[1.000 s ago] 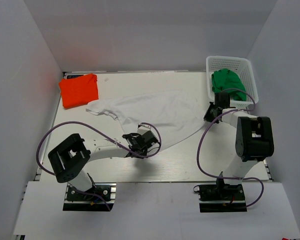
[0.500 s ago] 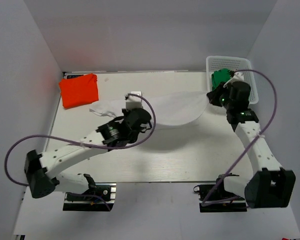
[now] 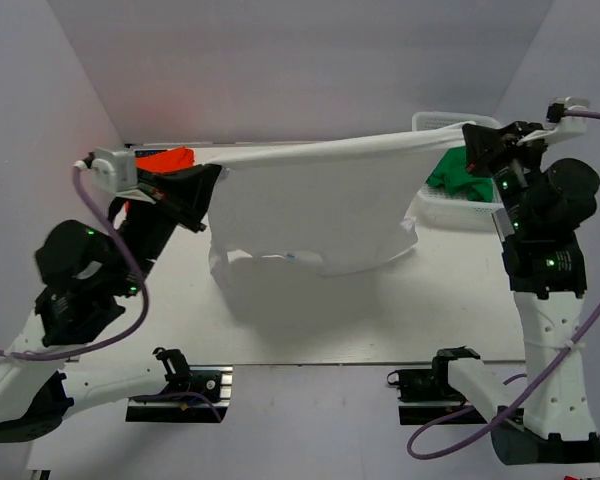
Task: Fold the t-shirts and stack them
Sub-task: Flatten out the tshirt
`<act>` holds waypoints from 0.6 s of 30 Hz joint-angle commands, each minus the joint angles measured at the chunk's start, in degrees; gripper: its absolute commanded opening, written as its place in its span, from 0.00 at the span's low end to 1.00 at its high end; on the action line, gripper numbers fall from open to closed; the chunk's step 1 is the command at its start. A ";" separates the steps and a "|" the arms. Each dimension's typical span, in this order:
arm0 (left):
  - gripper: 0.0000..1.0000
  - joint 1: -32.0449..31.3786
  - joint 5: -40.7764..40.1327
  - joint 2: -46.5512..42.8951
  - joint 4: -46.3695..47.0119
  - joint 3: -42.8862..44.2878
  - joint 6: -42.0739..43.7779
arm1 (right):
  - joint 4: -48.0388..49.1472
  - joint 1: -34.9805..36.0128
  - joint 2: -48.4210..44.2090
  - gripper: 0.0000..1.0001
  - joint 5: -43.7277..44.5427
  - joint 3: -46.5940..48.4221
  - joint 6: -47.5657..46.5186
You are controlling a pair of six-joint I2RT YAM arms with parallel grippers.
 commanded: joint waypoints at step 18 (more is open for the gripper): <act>0.00 0.21 16.97 6.31 -15.04 26.45 6.99 | -8.80 -0.41 -5.60 0.00 -1.34 22.31 -3.87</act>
